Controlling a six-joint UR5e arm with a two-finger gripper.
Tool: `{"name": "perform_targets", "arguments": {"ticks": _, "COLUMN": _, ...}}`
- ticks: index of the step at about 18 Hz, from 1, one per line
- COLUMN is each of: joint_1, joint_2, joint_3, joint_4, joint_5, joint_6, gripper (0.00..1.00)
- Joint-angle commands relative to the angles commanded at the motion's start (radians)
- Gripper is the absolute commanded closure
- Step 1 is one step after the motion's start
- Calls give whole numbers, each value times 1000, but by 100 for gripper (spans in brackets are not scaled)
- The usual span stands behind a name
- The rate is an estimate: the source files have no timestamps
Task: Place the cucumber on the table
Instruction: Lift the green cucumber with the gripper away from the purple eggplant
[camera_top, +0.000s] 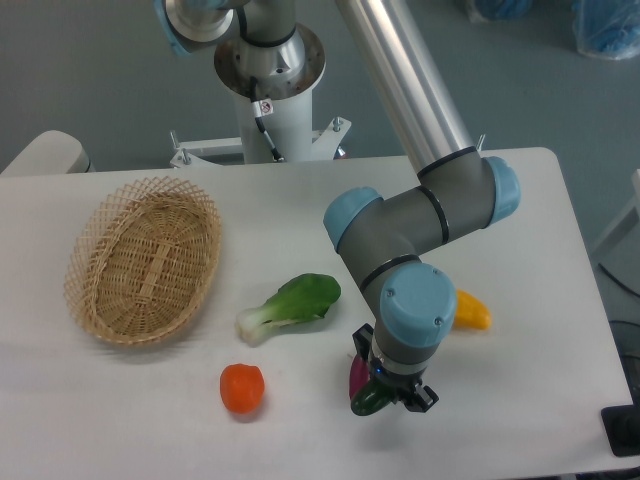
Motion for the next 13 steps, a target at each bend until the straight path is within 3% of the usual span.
{"name": "perform_targets", "arguments": {"ticks": 13, "joint_1": 6, "joint_2": 9, "joint_3": -3, "joint_4": -18, "joint_5": 46, "joint_6": 0, "gripper": 93}}
